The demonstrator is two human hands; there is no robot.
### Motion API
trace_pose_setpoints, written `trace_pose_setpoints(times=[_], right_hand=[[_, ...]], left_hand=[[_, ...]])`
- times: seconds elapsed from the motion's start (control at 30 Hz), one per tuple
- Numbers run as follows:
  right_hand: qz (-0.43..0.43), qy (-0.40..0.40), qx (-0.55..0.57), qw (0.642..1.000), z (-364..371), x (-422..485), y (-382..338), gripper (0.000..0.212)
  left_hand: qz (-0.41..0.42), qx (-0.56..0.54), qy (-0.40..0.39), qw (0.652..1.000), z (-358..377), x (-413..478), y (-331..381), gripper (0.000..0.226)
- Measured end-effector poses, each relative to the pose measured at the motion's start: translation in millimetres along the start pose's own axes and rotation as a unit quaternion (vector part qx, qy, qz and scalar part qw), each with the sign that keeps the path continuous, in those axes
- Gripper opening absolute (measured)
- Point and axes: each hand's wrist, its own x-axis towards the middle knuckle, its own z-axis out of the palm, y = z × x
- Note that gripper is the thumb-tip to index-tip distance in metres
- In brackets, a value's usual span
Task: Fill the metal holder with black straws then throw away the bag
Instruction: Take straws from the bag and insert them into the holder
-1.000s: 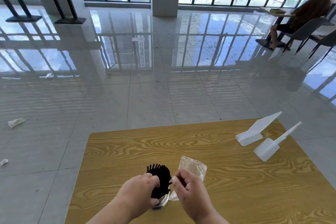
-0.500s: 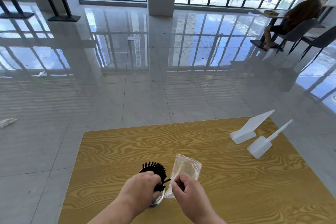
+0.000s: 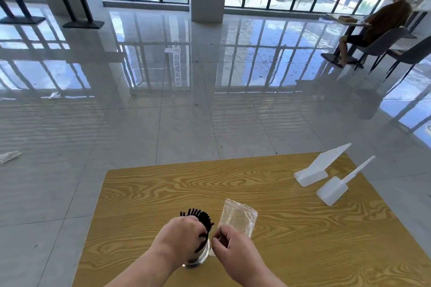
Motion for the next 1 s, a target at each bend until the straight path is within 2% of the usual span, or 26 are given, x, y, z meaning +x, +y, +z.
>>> trace_pose_setpoints(times=[0.2,0.53,0.6,0.7,0.77,0.83,0.93,1.0], right_hand=[[-0.018,0.001,-0.006,1.000,-2.2,10.8,-11.2,0.017],[-0.028,0.020,-0.018,0.999,-2.8,28.1,-27.6,0.011],[-0.023,0.011,-0.024,0.999,-0.4,29.2,-28.0,0.018],[-0.008,-0.017,-0.016,1.000,3.5,30.8,-29.8,0.045],[-0.010,-0.035,-0.045,0.998,6.3,32.7,-34.3,0.053],[-0.014,-0.053,-0.066,0.996,10.7,35.7,-41.7,0.052],[-0.002,-0.051,-0.030,0.998,17.5,42.1,-50.6,0.049],[0.001,-0.045,0.003,0.999,19.6,44.5,-55.5,0.035]], left_hand=[[-0.004,-0.048,0.045,0.998,-39.2,4.7,-12.0,0.024],[-0.012,-0.072,0.058,0.996,-73.5,8.8,-15.3,0.018],[-0.007,-0.075,0.055,0.996,-72.8,8.1,-12.9,0.017],[-0.004,-0.083,0.053,0.995,-72.9,6.4,-8.4,0.016],[-0.002,-0.083,0.053,0.995,-73.8,5.6,-5.6,0.017],[0.003,-0.084,0.053,0.995,-75.0,5.3,-2.5,0.017],[0.012,-0.077,0.059,0.995,-76.2,4.6,2.0,0.017],[0.014,-0.073,0.065,0.995,-77.9,3.8,3.1,0.018]])
